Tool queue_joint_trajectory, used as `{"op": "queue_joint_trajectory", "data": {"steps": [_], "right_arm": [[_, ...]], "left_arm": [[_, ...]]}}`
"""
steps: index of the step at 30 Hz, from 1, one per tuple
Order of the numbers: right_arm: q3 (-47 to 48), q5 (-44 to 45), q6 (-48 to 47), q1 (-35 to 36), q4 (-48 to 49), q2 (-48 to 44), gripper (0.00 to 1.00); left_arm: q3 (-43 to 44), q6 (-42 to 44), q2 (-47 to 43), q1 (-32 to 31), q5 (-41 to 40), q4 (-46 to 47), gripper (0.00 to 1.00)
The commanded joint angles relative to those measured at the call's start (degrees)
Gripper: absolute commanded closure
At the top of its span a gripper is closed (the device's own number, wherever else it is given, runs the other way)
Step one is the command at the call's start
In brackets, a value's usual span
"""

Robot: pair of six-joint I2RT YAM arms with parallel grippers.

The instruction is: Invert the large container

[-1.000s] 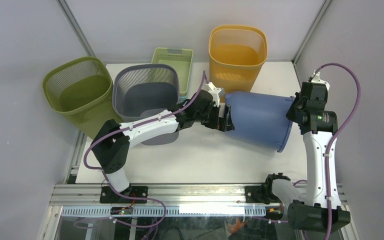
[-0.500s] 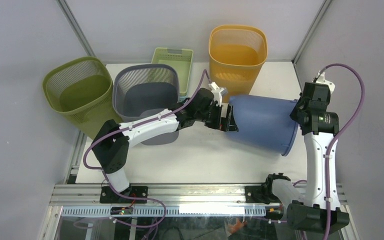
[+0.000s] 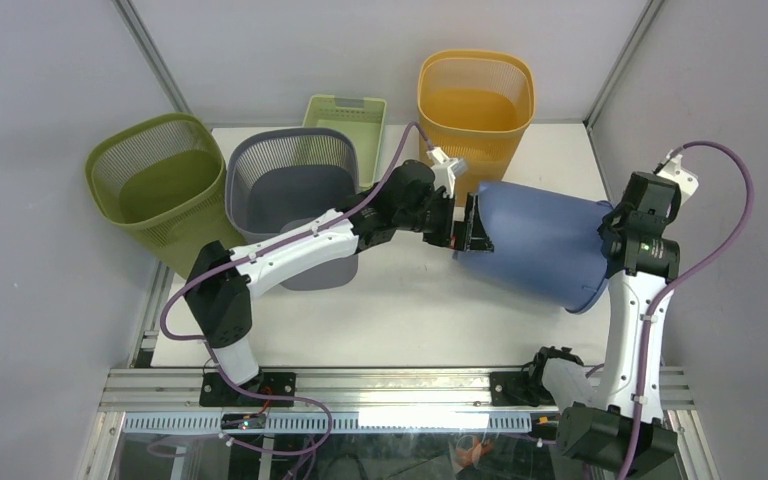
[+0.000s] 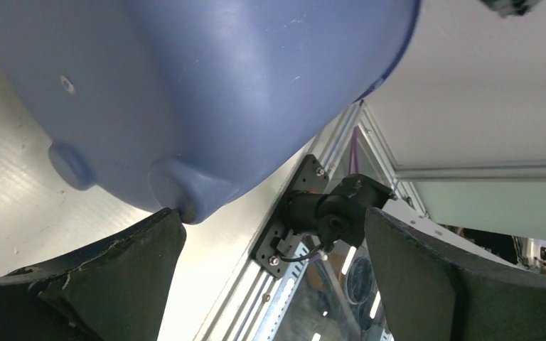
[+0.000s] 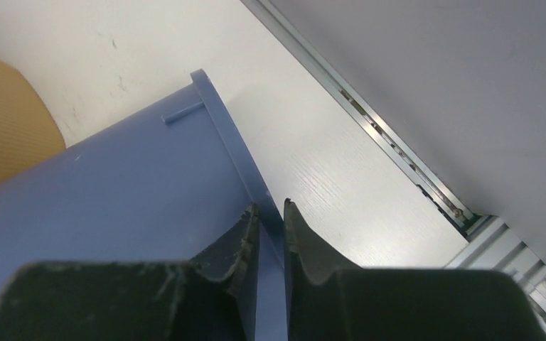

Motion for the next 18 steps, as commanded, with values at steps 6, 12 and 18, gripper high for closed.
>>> {"op": "queue_joint_trajectory", "data": {"steps": [6,12,18], "right_arm": [[-7.2,-25.0,8.9,-5.2,0.1,-0.5,0.94],[-12.5,-29.5,12.2,-8.6,4.8,-0.7,0.95],[-17.8,-32.9,14.5,-11.6,8.5,-1.0,0.94]], "left_arm": [[9.8,-4.1,-4.2,-3.8,10.5,16.1,0.01],[12.0,-4.9,-3.8,-4.3,11.5,17.1,0.01],[13.3,-5.6,-2.1,-4.9,12.3,18.2,0.01]]}}
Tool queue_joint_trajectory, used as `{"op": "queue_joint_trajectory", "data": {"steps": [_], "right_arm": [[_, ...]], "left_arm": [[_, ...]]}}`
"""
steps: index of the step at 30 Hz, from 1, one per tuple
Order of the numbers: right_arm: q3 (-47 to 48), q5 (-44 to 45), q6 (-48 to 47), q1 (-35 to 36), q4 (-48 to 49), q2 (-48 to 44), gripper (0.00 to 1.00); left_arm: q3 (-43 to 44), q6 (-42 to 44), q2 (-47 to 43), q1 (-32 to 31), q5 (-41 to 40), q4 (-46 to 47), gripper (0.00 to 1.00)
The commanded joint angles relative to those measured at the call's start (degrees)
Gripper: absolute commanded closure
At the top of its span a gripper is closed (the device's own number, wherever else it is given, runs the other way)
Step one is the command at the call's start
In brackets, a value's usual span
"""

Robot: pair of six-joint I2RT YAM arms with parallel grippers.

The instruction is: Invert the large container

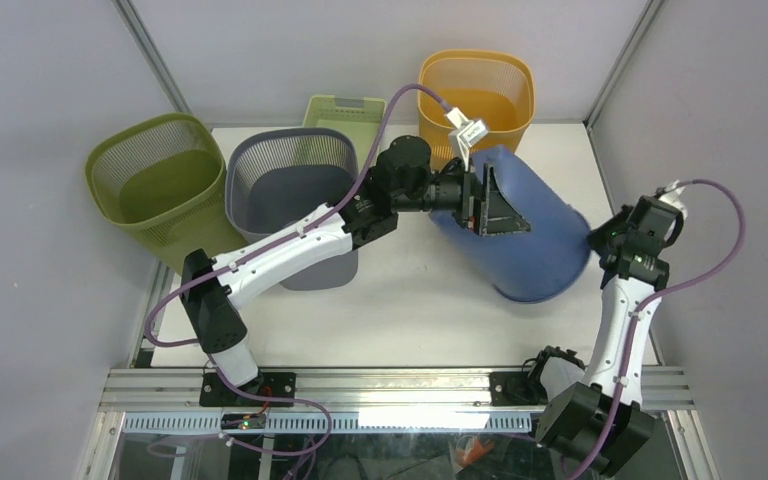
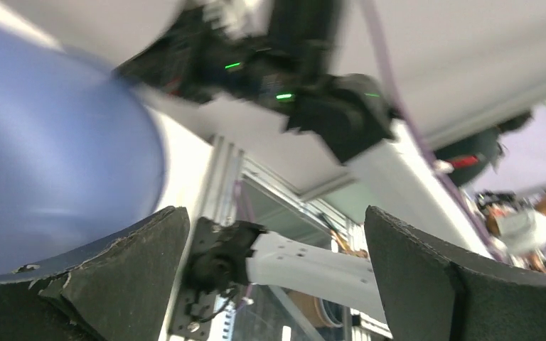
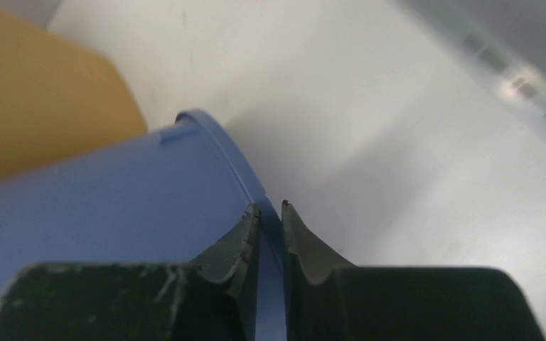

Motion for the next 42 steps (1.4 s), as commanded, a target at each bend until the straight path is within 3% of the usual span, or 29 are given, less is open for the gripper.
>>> {"op": "queue_joint_trajectory", "data": {"steps": [1,6,11,17,19,22,26,30,34,42], "right_arm": [[-5.4,-15.1,7.1,0.0,-7.4,0.2,0.93],[-6.7,-15.1,7.3,-1.2,-7.1,0.1,0.84],[-5.2,-11.7,6.4,-1.6,-9.2,-0.6,0.66],[-0.5,-0.8,6.6,-1.6,-14.7,-1.5,0.40],[2.6,1.6,7.0,-1.6,-16.9,-2.5,0.29],[9.9,2.4,7.1,-1.3,-21.2,-2.3,0.24],[20.8,-2.5,6.9,-0.4,-24.1,-0.4,0.19],[29.9,-15.5,4.6,1.9,-22.6,1.5,0.17],[36.2,-27.4,4.1,5.7,-21.2,3.2,0.09],[44.9,-26.9,2.1,8.6,-29.1,2.6,0.02]], "left_arm": [[2.9,-2.4,-0.3,-3.3,5.6,9.2,0.01],[3.0,-2.8,1.2,-3.4,6.3,10.1,0.01],[4.1,-3.2,2.5,-3.4,7.3,10.3,0.01],[4.7,-2.3,1.7,-3.5,8.4,9.9,0.01],[5.9,0.5,1.0,-3.5,6.6,6.0,0.01],[8.5,4.7,-0.1,-2.5,1.6,-2.8,0.01],[8.5,6.0,-2.4,1.3,-4.8,-12.5,0.01],[3.8,8.9,-6.3,2.4,-8.9,-17.4,0.01],[-4.9,10.4,-10.5,1.0,-8.4,-17.7,0.01],[-14.9,10.2,-10.7,-6.6,-12.2,-15.6,0.01]]}}
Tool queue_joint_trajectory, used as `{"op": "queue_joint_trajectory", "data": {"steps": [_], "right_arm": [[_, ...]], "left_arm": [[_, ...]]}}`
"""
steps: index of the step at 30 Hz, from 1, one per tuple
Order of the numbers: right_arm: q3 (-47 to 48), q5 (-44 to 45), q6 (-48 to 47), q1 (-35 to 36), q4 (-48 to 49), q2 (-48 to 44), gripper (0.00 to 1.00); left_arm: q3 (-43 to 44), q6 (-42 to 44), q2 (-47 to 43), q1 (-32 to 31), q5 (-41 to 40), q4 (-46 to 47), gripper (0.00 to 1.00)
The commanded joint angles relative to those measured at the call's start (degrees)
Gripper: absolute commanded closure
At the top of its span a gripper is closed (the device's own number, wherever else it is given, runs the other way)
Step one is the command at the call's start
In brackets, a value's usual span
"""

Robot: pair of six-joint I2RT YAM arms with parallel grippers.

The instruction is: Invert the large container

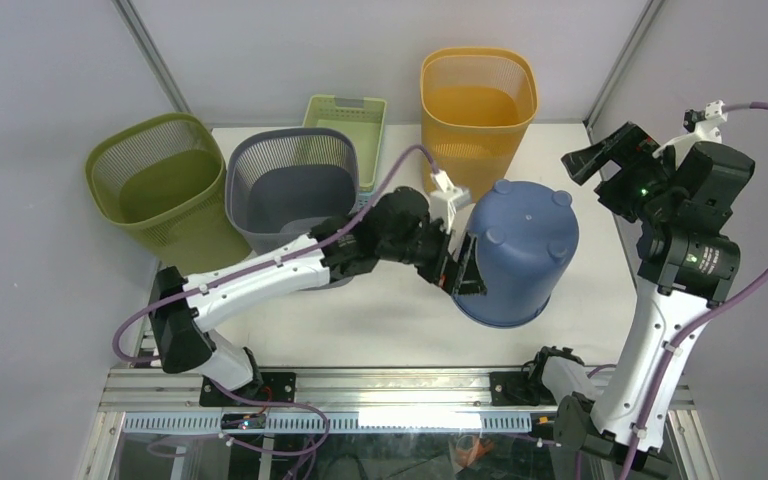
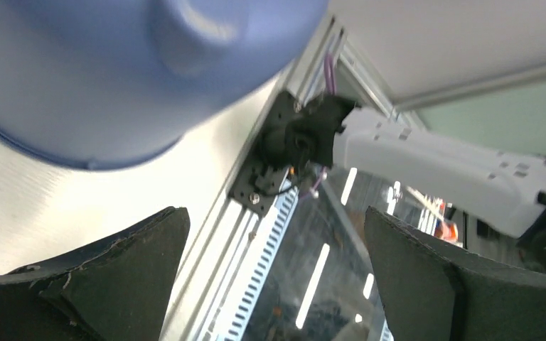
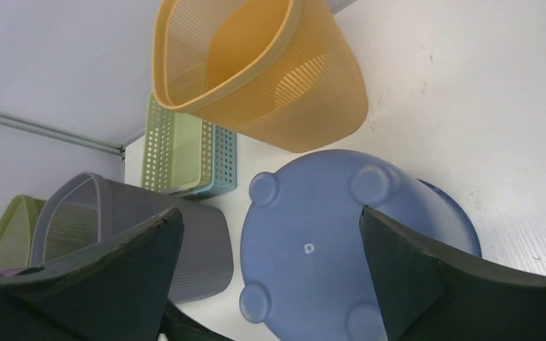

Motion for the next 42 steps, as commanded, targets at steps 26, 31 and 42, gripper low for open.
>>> {"op": "queue_joint_trajectory", "data": {"steps": [26,31,42], "right_arm": [[-7.2,22.6,1.8,2.9,-18.5,-10.3,0.01],[-22.4,29.9,8.5,2.9,-11.1,-14.7,0.01],[-43.1,39.3,-5.2,2.7,29.9,-13.7,0.04]], "left_arm": [[14.6,11.1,13.1,-0.6,-3.4,-1.5,0.01],[-0.1,6.0,2.0,-1.1,-2.2,0.3,0.01],[-5.9,7.3,-1.7,-1.3,-2.9,0.3,0.01]]}}
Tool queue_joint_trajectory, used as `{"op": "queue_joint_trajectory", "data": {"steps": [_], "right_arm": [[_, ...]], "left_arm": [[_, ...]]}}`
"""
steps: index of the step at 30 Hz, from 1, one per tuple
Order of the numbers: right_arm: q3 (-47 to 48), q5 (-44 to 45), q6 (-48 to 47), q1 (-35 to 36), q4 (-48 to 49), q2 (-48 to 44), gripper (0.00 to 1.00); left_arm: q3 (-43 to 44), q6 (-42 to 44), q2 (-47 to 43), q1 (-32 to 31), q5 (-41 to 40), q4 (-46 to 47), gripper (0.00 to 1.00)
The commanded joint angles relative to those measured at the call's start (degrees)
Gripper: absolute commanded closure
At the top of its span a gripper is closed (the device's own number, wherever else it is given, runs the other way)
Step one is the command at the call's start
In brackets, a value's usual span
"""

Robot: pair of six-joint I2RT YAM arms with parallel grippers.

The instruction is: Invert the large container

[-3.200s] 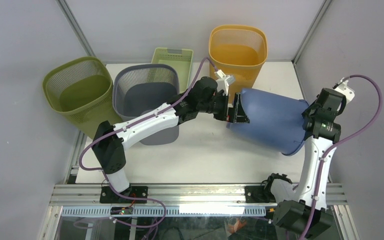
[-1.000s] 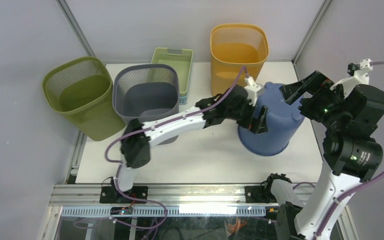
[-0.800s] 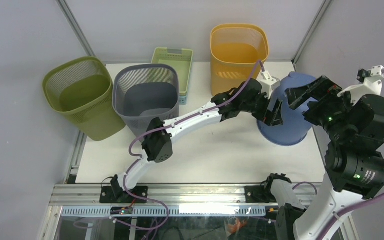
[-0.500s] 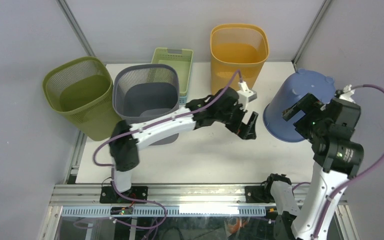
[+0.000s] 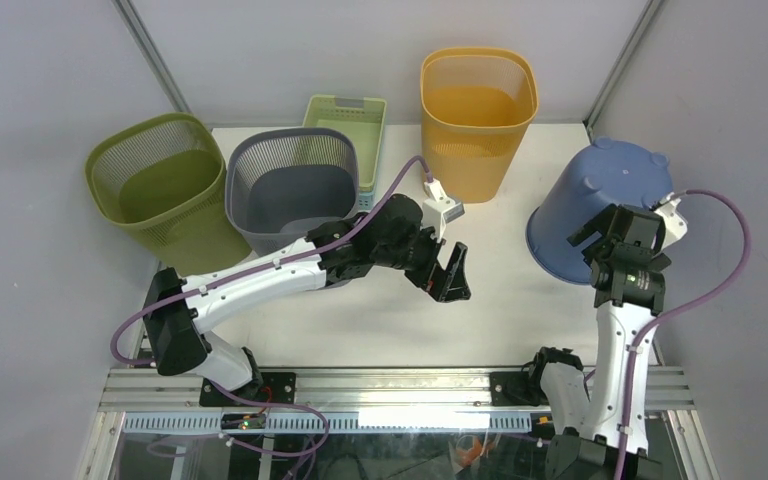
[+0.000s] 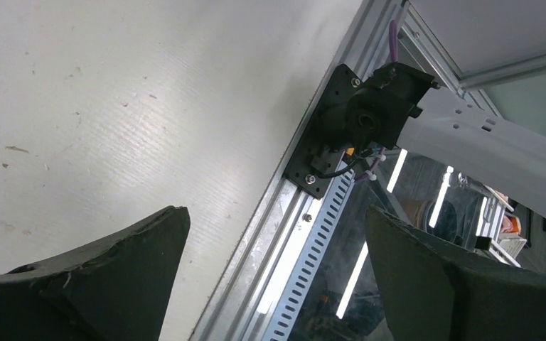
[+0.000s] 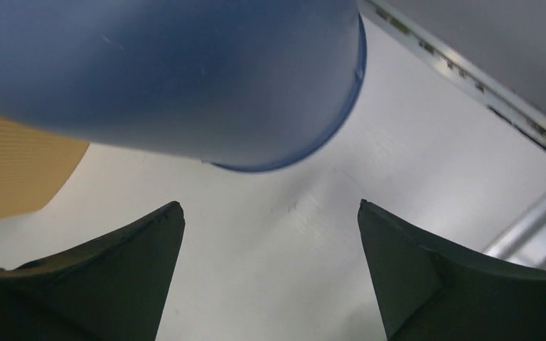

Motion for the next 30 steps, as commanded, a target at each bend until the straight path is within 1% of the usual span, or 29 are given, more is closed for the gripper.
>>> {"op": "queue_joint_trajectory", "data": {"steps": [1,3,4,6,8,11,12,14,16,17,21,25,27,30], "right_arm": [[-9.5,-1.5,-11.5,0.0,32.5,-1.2,0.05],[-12.0,-6.9,-14.1,-0.1,43.8,2.0,0.05],[-11.6,-9.7,-14.4,-0.1,47.1,5.0,0.05],[-8.4,-15.8,-14.4,-0.1,51.2,11.9,0.06],[-4.7,-19.5,-12.7,0.0,54.6,19.1,0.06],[0.8,-23.5,-10.0,0.3,59.3,30.0,0.05],[3.4,-24.1,-9.8,0.6,59.0,33.1,0.05],[9.2,-24.3,-9.9,1.3,54.1,37.8,0.04],[12.2,-23.6,-10.5,1.9,49.8,39.1,0.04],[11.8,-23.4,-10.4,2.0,49.3,38.4,0.04],[6.9,-20.6,-9.2,2.0,47.0,32.4,0.03],[4.1,-12.8,-7.8,1.4,43.7,28.6,0.02],[4.4,-10.3,-8.0,0.5,43.2,29.8,0.02],[7.8,-5.0,-7.7,-0.5,41.4,35.0,0.02]], "left_arm": [[0.2,-0.1,-0.5,-0.6,0.0,2.1,0.01],[0.6,0.2,-0.4,-0.5,0.1,2.1,0.01],[1.0,0.5,-0.4,-0.5,0.0,2.0,0.01],[2.0,0.9,-0.4,-0.5,-0.4,1.2,0.01],[3.0,1.5,-0.5,-0.5,-0.9,0.5,0.01],[3.9,1.7,-0.9,-0.5,-1.8,-0.1,0.01],[4.0,1.6,-1.1,-0.5,-2.0,0.0,0.01],[4.2,1.4,-1.5,-0.5,-2.3,-0.1,0.01],[4.0,1.1,-2.0,-0.5,-3.0,-0.2,0.01],[3.9,1.0,-2.3,-0.5,-3.2,-0.1,0.01],[6.1,2.4,-2.7,-0.5,-5.4,-1.4,0.01],[11.9,5.0,-2.0,-0.5,-8.3,-5.2,0.01],[13.3,5.6,-2.4,-0.5,-9.6,-6.0,0.01],[14.8,6.1,-2.6,-0.5,-13.2,-6.3,0.01]]}}
